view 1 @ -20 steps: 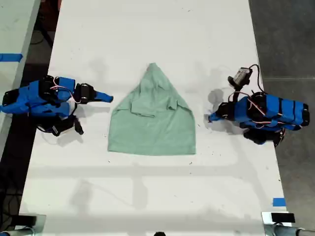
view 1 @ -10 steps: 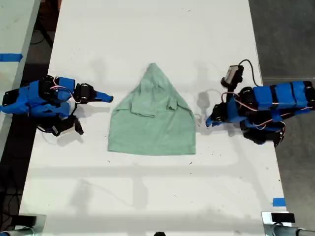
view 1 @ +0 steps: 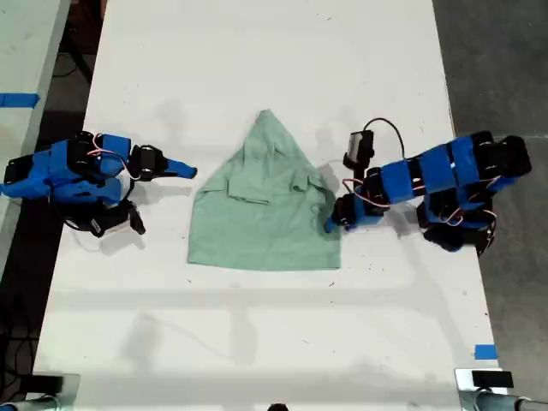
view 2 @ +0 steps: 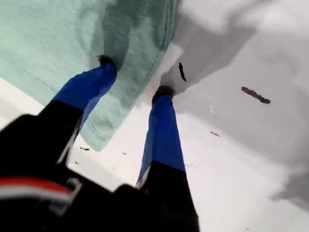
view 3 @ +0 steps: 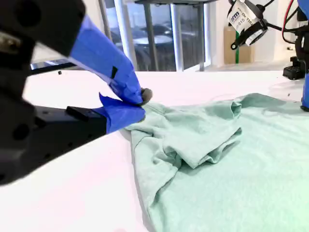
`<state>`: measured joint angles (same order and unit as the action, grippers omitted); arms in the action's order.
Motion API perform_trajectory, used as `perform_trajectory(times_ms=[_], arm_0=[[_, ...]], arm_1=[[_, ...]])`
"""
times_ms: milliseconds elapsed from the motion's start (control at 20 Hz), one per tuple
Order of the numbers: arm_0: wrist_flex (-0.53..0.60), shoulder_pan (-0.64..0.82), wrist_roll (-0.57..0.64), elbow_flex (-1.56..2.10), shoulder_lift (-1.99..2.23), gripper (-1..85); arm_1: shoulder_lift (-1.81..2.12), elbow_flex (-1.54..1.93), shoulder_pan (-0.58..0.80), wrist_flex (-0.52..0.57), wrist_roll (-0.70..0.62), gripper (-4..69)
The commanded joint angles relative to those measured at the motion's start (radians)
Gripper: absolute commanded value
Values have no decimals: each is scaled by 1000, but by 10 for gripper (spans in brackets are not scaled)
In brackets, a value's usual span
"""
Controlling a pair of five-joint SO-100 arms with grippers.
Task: Fold t shirt
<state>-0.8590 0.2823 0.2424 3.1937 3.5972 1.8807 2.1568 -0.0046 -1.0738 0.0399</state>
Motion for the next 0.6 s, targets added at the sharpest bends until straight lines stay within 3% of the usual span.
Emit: perform_trajectory(times_ms=[0, 150, 300, 450, 550], arm_0=[[-5, 8, -18, 9, 8, -2], [-5, 6, -18, 9, 8, -2], [-6, 6, -18, 9, 8, -2], [-5, 9, -18, 9, 8, -2], [-5, 9, -18, 9, 8, -2]], arm_1=[[-86, -63, 35, 41, -6, -19], [-133, -72, 34, -23, 75, -18], [-95, -169, 32, -207, 98, -18], [-81, -460, 18, -370, 6, -19], [-153, -712, 5, -419, -92, -19]])
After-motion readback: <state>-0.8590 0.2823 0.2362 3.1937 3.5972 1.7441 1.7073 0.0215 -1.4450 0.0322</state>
